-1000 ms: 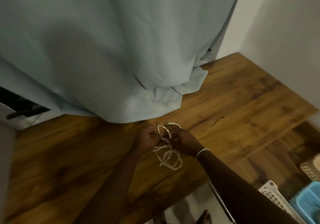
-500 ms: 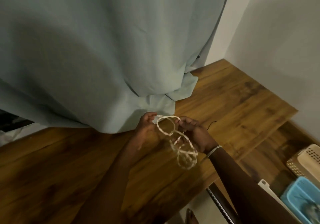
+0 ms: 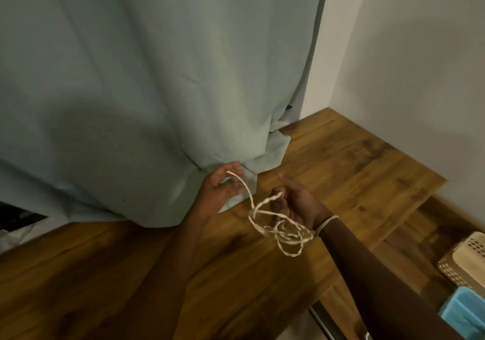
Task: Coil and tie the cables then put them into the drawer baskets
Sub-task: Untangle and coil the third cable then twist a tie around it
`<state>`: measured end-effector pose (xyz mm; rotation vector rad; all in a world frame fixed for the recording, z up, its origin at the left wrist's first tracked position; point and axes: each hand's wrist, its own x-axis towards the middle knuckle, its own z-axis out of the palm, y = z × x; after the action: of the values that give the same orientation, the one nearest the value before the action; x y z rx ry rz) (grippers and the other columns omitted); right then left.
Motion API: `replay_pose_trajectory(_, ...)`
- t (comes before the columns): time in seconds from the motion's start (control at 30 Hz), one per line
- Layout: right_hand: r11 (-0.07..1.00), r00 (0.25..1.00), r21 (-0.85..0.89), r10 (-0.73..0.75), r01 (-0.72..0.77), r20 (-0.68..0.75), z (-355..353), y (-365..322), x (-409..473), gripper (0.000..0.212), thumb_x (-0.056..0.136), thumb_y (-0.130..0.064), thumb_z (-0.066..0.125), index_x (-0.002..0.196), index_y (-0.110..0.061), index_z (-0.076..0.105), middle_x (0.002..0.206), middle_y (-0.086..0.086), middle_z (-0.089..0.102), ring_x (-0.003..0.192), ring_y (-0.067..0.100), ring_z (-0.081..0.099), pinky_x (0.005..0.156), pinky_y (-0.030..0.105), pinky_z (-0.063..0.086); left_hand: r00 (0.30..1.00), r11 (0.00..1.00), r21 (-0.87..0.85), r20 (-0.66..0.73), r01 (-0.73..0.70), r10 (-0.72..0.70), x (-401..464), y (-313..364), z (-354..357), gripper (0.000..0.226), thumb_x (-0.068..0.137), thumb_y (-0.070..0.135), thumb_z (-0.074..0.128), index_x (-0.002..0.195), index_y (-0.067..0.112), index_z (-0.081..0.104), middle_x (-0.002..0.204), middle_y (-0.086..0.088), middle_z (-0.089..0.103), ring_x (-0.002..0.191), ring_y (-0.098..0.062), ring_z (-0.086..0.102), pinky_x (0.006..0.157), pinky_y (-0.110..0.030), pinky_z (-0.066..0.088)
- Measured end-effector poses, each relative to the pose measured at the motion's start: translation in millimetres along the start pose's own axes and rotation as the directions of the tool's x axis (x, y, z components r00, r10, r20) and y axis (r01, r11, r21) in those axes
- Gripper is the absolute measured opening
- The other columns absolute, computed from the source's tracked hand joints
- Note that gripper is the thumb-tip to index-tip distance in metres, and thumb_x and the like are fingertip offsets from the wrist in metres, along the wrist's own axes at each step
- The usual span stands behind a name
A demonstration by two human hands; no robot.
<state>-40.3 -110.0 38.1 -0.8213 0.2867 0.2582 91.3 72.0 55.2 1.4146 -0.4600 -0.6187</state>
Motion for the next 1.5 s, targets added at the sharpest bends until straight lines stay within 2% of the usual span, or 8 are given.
replay_pose_trajectory(0.17,0.642,0.995,-0.762,-0.101,0.08,0.019,22,0,-10,0.027,0.087,-0.018,0.075,0.061,-0.022,0.07,0.06,-0.006,0.062,0.057,0.008,0.057,0.062,0.023,0.045,0.989,0.995,-0.08,-0.14,-0.065,0.053,7,31,5,0.045,0.086,-0.005,0.066,0.121,0.022,0.06,0.109,-0.015,0.069,0.099,-0.032,0.07,0.087,-0.041,0.057)
replay_pose_trajectory(0.37,0.834,0.973,-0.502,-0.212,0.231,0.096,17,12,-3,0.028,0.075,-0.031,0.085,0.067,-0.012,0.065,0.067,0.006,0.065,0.059,0.015,0.062,0.057,0.026,0.052,0.999,1.0,0.018,-0.053,0.014,-0.013,-6,35,8,0.055,0.087,-0.006,0.063,0.133,0.02,0.047,0.098,-0.018,0.071,0.091,-0.028,0.071,0.082,-0.04,0.058)
replay_pose_trajectory(0.57,0.871,0.889,-0.372,-0.413,0.322,-0.196,27,4,0,0.048,0.085,-0.056,0.062,0.066,-0.013,0.052,0.057,0.009,0.054,0.048,0.02,0.05,0.05,0.027,0.043,0.933,0.944,-0.035,0.168,0.329,-0.319,-26,11,21,0.06,0.081,0.067,0.056,0.133,0.04,0.046,0.113,-0.011,0.072,0.105,-0.034,0.067,0.094,-0.052,0.051)
replay_pose_trajectory(0.7,0.87,0.775,-0.325,-0.483,0.371,-0.407,25,-1,1,0.053,0.087,-0.063,0.053,0.059,-0.019,0.052,0.052,0.004,0.043,0.042,0.014,0.042,0.045,0.024,0.039,0.948,0.981,0.14,0.27,0.133,-0.167,-38,4,24,0.061,0.084,0.014,0.074,0.137,0.025,0.046,0.11,-0.021,0.07,0.099,-0.036,0.069,0.09,-0.049,0.054)
replay_pose_trajectory(0.87,0.866,0.745,-0.285,-0.499,0.411,-0.442,17,-13,-2,0.046,0.093,-0.046,0.063,0.06,-0.022,0.042,0.051,-0.001,0.033,0.04,0.012,0.035,0.041,0.023,0.035,0.997,0.867,0.494,-0.011,-0.063,0.078,-39,11,28,0.018,0.094,0.014,0.055,0.089,0.012,0.072,0.087,-0.004,0.074,0.084,-0.018,0.071,0.072,-0.03,0.055)
replay_pose_trajectory(1.07,0.884,0.858,0.128,-0.388,0.45,-0.337,13,-20,2,0.027,0.093,-0.009,0.061,0.07,-0.015,0.048,0.051,0.001,0.042,0.041,0.011,0.044,0.045,0.024,0.046,0.984,0.917,0.396,0.136,0.049,-0.112,-36,-2,22,0.043,0.067,0.03,0.079,0.106,0.029,0.061,0.11,0.001,0.069,0.101,-0.017,0.068,0.089,-0.039,0.056)
replay_pose_trajectory(1.3,0.79,0.877,0.405,-0.33,0.459,-0.349,17,-21,17,0.017,0.079,-0.01,0.069,0.079,-0.01,0.053,0.056,0.003,0.052,0.061,0.013,0.05,0.09,0.028,0.041,0.96,0.951,0.18,0.083,0.25,-0.268,-36,-38,48,0.055,0.061,0.016,0.083,0.111,0.017,0.063,0.105,-0.006,0.073,0.1,-0.029,0.069,0.085,-0.051,0.057)
replay_pose_trajectory(1.5,0.83,0.752,0.14,-0.401,0.539,-0.523,-8,-47,-4,0.031,0.095,-0.017,0.059,0.065,-0.021,0.048,0.056,-0.005,0.035,0.048,0.008,0.035,0.05,0.024,0.036,0.934,0.934,0.047,-0.053,0.354,-0.352,-36,-36,14,0.016,0.094,-0.002,0.053,0.094,0.008,0.065,0.073,0.002,0.069,0.059,-0.009,0.064,0.05,-0.026,0.049)
